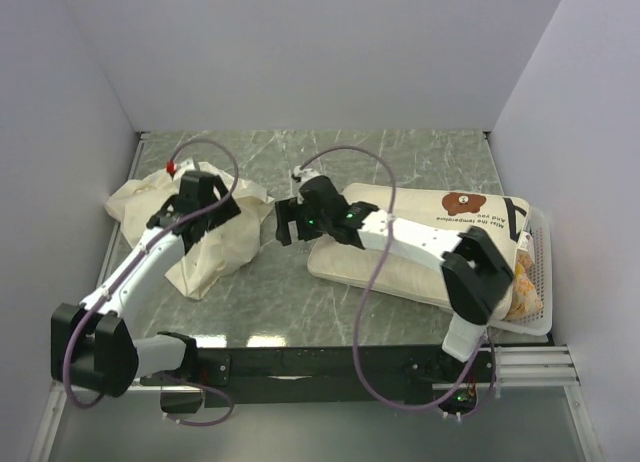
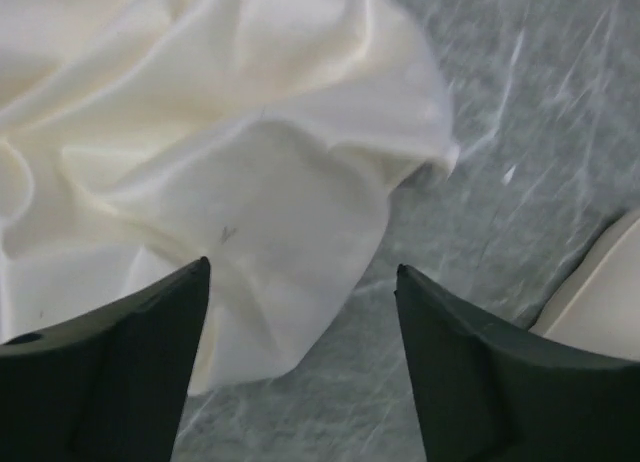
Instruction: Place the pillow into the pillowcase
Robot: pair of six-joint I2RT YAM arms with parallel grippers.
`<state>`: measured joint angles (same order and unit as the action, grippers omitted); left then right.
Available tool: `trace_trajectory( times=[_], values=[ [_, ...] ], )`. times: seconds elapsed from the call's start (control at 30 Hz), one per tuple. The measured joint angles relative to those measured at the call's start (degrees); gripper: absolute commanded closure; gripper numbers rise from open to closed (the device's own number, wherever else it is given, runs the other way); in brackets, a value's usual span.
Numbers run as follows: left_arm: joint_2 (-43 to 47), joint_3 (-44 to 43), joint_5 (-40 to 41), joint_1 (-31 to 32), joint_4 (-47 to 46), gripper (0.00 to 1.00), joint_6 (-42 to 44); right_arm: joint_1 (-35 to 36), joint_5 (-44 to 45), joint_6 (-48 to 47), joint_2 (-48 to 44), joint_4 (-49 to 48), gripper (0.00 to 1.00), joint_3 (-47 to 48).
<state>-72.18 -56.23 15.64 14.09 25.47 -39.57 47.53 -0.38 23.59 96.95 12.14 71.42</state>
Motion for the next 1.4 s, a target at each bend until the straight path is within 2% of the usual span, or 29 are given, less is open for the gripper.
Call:
trace_trajectory(
  times=[0.07, 0.13, 0.3, 0.53, 0.63, 0.67, 0.73, 0.77, 0.83, 0.97, 1.07, 1.27, 1.4],
  values=[
    [3.4, 6.0, -1.6, 0.2, -0.5, 0.14, -1.8, 0.5, -3.2, 0.6, 5.0, -2.0, 0.11, 2.0],
    [7.5, 11.2, -2.6, 0.2, 0.7, 0.14, -3.3, 0.7, -5.8, 1.6, 10.7, -3.7, 0.20, 5.4],
    [16.1, 12.7, -4.4, 0.2, 2.8, 0.14, -5.2, 0.8, -9.7, 5.2, 21.2, -9.5, 0.40, 11.2],
    [22.0, 13.3, -6.0, 0.2, 2.1, 0.14, -6.2, 1.0, -12.5, 11.7, 29.9, -14.2, 0.42, 18.7],
    [23.7, 14.9, -7.1, 0.2, 1.4, 0.14, -6.6, 1.0, -12.7, 13.5, 31.7, -15.1, 0.51, 20.3],
    [23.7, 15.1, -7.4, 0.2, 1.3, 0.15, -6.6, 1.0, -12.8, 14.1, 32.4, -15.0, 0.62, 21.3],
    [23.4, 15.8, -8.3, 0.2, 0.9, 0.17, -6.6, 1.0, -12.7, 14.6, 33.7, -15.2, 0.75, 23.0],
    [23.3, 16.1, -8.8, 0.2, 0.7, 0.18, -6.6, 1.0, -12.7, 14.9, 33.9, -15.3, 0.89, 23.2],
    [23.2, 17.0, -9.8, 0.2, -0.6, 0.18, -6.6, 1.0, -12.6, 15.2, 34.0, -14.9, 0.98, 23.2],
    [23.1, 20.5, -11.6, 1.4, -4.3, 0.19, -6.7, 1.0, -12.3, 15.4, 33.3, -12.8, 1.00, 23.2],
    [21.2, 21.4, -10.5, 4.9, -5.4, 0.18, -6.7, 1.0, -12.8, 14.4, 32.1, -9.2, 1.00, 23.7],
    [11.5, 14.9, 1.6, 18.5, -3.3, 0.21, -4.9, 1.0, -14.8, 12.2, 28.4, -3.1, 1.00, 26.6],
    [7.8, 10.4, 8.3, 22.3, -1.7, 0.24, -3.1, 1.0, -15.3, 10.5, 25.8, -0.2, 1.00, 28.7]
  ],
)
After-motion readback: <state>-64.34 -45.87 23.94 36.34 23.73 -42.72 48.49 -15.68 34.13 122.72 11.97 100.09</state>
